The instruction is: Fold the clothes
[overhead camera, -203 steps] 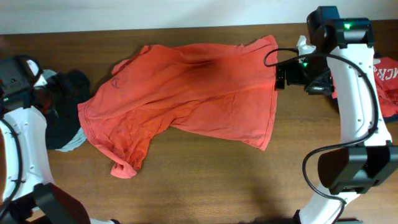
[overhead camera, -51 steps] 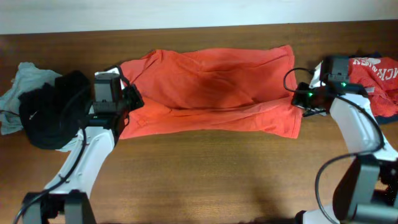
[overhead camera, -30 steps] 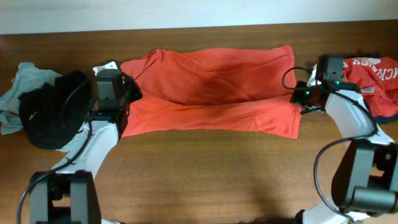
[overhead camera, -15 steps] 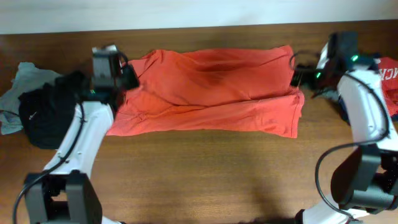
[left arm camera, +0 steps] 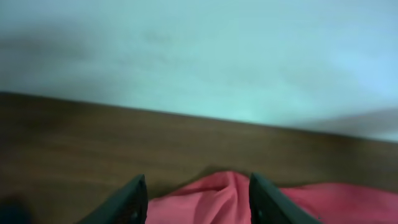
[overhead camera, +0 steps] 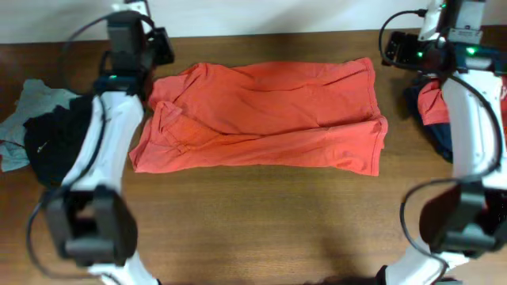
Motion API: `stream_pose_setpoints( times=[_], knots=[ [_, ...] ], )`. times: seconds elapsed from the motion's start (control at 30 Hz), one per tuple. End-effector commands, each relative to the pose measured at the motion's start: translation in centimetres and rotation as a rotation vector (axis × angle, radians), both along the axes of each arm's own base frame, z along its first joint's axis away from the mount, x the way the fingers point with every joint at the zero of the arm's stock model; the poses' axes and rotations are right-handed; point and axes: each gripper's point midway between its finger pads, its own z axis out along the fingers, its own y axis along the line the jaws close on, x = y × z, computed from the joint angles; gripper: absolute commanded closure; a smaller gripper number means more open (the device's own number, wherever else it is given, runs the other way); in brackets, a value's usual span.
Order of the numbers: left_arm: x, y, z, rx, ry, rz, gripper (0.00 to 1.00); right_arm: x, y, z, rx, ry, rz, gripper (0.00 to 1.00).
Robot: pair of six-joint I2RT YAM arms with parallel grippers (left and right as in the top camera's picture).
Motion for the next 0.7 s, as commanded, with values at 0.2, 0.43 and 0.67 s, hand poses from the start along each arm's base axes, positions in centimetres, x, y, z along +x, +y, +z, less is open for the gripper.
stream_pose_setpoints(
  times=[0.2, 0.43, 0.67],
  knots=[
    [4.5, -2.8, -12.0, -0.012, 0.107, -0.106, 0.48, 2.8, -0.3, -7.9, 0.031, 0.093, 0.023, 0.01],
    [8.3, -5.8, -15.9, 0.012, 0.144, -0.181, 0.49, 4.6, 0.2, -9.2, 0.004, 0.061, 0.065, 0.01],
    [7.7, -8.4, -17.2, 0.048, 0.182, -0.278, 0.51, 5.2, 0.6, -11.2, 0.008, 0.078, 0.074, 0.01]
  ],
)
